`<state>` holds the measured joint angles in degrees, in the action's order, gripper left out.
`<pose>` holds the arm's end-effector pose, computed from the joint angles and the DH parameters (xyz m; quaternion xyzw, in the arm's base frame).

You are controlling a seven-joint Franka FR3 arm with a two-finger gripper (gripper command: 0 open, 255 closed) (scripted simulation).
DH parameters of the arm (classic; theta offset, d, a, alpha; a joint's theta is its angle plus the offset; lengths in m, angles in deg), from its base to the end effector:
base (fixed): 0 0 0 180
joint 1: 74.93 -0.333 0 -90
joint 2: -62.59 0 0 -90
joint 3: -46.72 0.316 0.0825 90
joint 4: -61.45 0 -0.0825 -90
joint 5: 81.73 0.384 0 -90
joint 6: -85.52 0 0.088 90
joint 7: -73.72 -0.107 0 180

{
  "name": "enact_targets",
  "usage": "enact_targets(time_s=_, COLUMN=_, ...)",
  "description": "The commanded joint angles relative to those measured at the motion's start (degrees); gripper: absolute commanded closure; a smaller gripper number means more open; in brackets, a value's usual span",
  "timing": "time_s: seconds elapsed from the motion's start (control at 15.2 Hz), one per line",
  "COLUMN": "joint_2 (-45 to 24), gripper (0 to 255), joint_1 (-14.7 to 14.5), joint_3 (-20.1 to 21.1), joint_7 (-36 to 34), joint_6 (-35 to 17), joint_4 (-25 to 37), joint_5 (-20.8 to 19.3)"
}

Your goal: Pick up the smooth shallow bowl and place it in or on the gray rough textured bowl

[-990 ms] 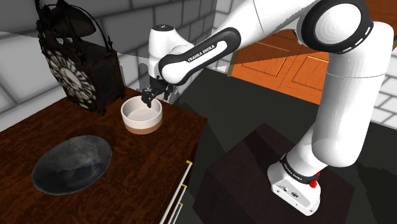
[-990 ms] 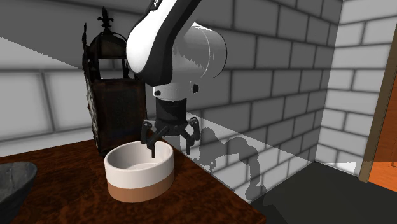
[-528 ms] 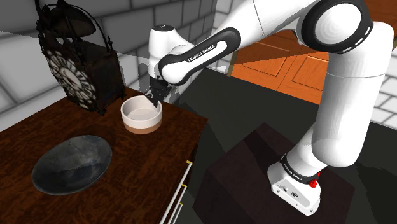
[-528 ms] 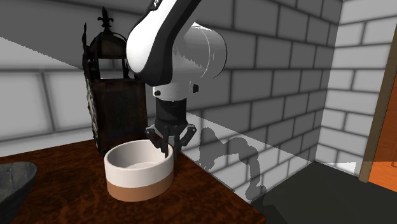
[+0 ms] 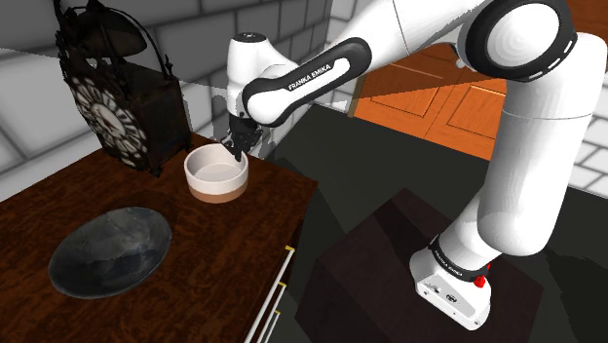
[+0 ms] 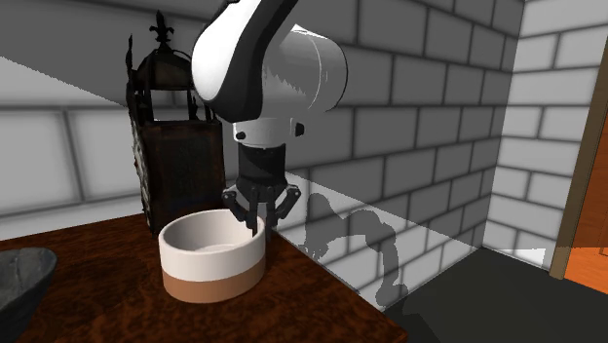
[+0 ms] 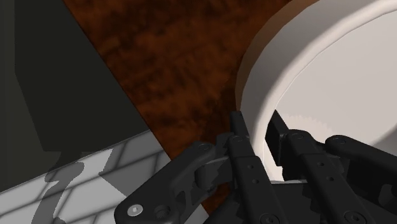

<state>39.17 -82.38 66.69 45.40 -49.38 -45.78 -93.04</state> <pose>0.5785 0.2802 0.3166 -0.9978 -0.0416 -0.0490 0.0191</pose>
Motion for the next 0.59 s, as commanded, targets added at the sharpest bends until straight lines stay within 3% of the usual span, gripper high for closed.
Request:
enact_targets(time_s=0.0, joint_2=0.89, gripper=255, joint_1=0.19, joint_3=0.26, joint_7=0.33, joint_6=1.22, joint_4=0.41, joint_5=0.48)
enact_targets(time_s=0.53, joint_2=4.01, gripper=255, joint_1=0.75, joint_3=1.06, joint_7=1.46, joint_6=6.25, joint_4=2.53, joint_5=2.18)
